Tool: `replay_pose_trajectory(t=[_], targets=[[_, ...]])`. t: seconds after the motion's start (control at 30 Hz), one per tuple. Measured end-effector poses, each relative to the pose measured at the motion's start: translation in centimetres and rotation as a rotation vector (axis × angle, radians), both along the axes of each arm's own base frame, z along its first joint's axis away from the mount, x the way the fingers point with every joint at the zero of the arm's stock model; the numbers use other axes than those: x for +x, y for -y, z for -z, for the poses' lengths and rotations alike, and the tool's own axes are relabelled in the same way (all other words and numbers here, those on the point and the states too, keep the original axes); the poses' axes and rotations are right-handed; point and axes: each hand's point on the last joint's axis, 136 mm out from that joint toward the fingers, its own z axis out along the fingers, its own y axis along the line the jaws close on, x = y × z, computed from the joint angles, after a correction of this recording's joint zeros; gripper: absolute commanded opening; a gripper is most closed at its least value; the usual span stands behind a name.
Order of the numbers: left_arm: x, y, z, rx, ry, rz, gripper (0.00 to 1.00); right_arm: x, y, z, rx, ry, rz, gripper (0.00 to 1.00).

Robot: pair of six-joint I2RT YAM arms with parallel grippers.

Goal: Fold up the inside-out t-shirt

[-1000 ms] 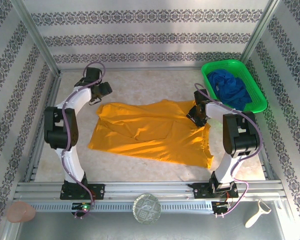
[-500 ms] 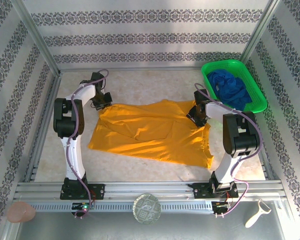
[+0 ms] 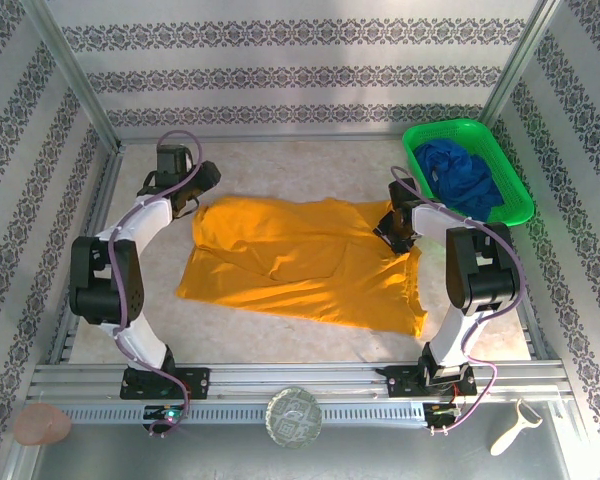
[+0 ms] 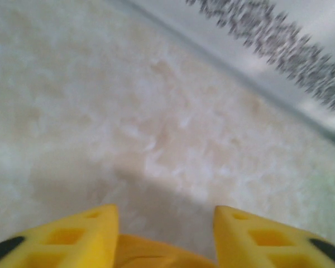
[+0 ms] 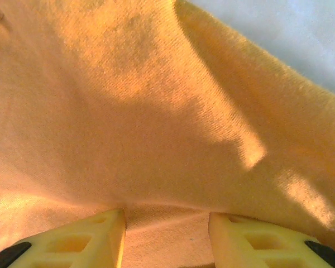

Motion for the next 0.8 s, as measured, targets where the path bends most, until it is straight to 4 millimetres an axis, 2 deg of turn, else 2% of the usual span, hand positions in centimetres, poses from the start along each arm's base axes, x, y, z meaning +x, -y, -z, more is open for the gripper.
replay_pose_trajectory(t=[0.1, 0.23, 0.3, 0.4, 0.5, 0.6, 0.67, 0.8], targets=[[0.4, -0.5, 0.0, -0.021, 0.031, -0.026, 0.62, 0.0, 0.0, 0.0, 0.000, 0.000, 0.001, 0.46], [0.9, -1.7, 1.0, -0.029, 0.010, -0.059, 0.61, 0.0, 0.0, 0.0, 0.000, 0.000, 0.002, 0.46], [1.6, -2.2, 1.7, -0.014, -0.049, -0.071, 0.58, 0.0, 0.0, 0.0, 0.000, 0.000, 0.002, 0.46], [3.6, -2.9, 3.0, 0.030, -0.169, -0.073, 0.55, 0.0, 0.0, 0.0, 0.000, 0.000, 0.002, 0.46], [4.3, -2.9, 5.5, 0.064, -0.296, -0.038, 0.52, 0.0, 0.0, 0.0, -0.001, 0.000, 0.005, 0.46], [2.0, -2.6, 9.5, 0.078, -0.464, -0.001, 0.50, 0.0, 0.0, 0.0, -0.001, 0.000, 0.005, 0.46], [-0.4, -2.5, 11.9, 0.077, -0.566, 0.014, 0.49, 0.0, 0.0, 0.0, -0.001, 0.000, 0.005, 0.46], [-3.5, -2.3, 13.9, 0.069, -0.668, 0.026, 0.49, 0.0, 0.1, 0.0, -0.002, 0.000, 0.005, 0.46]])
